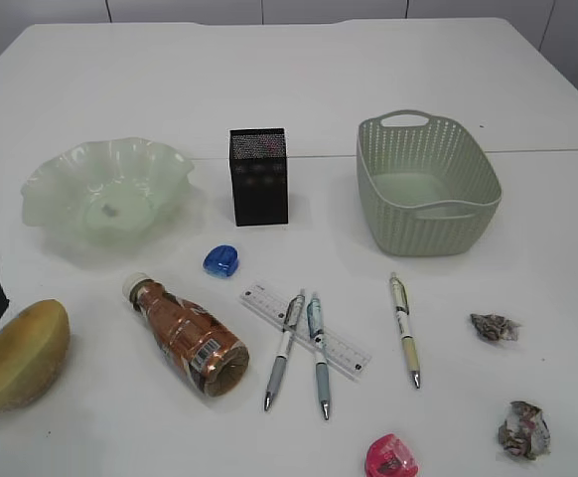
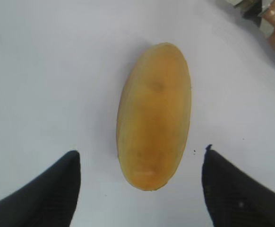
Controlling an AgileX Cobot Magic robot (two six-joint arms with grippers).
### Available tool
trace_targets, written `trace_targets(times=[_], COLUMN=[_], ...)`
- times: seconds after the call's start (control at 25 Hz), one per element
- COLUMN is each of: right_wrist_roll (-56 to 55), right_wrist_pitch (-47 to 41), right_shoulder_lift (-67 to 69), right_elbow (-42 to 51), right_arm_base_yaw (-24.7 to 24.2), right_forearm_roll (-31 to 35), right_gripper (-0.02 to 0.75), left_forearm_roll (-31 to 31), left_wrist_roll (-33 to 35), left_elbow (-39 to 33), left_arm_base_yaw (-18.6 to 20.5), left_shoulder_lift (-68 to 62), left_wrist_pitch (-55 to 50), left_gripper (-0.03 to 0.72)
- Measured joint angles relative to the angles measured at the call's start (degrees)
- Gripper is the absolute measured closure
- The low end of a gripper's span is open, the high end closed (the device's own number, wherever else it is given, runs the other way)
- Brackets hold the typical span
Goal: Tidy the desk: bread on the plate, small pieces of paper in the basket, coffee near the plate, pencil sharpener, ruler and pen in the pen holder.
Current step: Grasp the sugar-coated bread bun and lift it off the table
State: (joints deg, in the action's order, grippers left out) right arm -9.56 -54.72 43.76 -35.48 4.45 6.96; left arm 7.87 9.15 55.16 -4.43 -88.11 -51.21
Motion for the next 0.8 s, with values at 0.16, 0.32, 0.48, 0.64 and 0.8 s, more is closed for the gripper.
trace_targets(times=[0.16,0.32,0.48,0.64,0.8], right_wrist_roll=[0.0,0.0,0.0,0.0,0.0], right_wrist_pitch=[0.42,1.71,1.69,1.78,2.81], right_shoulder_lift=[0.05,0.05,0.05,0.05,0.05], right_elbow=[0.0,0.0,0.0,0.0,0.0], right_arm_base_yaw=[0.0,0.0,0.0,0.0,0.0], right_forearm_roll=[0.37,0.5,0.61,0.61,0.65], right_gripper=[0.174,0.174,0.174,0.174,0.174], left_forearm_roll=[0.33,0.44,-0.12,-0.26,-0.26], left_wrist_roll=[3.16,4.2,4.41,4.43,4.53], left_elbow=[0.24,0.38,0.46,0.46,0.46], left_arm_base_yaw=[-1.87,-3.95,-4.36,-4.36,-4.36], left_shoulder_lift=[-2.36,-5.66,-7.23,-10.0,-12.69], left_wrist_pitch=[0.89,2.51,4.72,6.39,7.97], left_gripper=[0.037,0.02,0.018,0.018,0.018])
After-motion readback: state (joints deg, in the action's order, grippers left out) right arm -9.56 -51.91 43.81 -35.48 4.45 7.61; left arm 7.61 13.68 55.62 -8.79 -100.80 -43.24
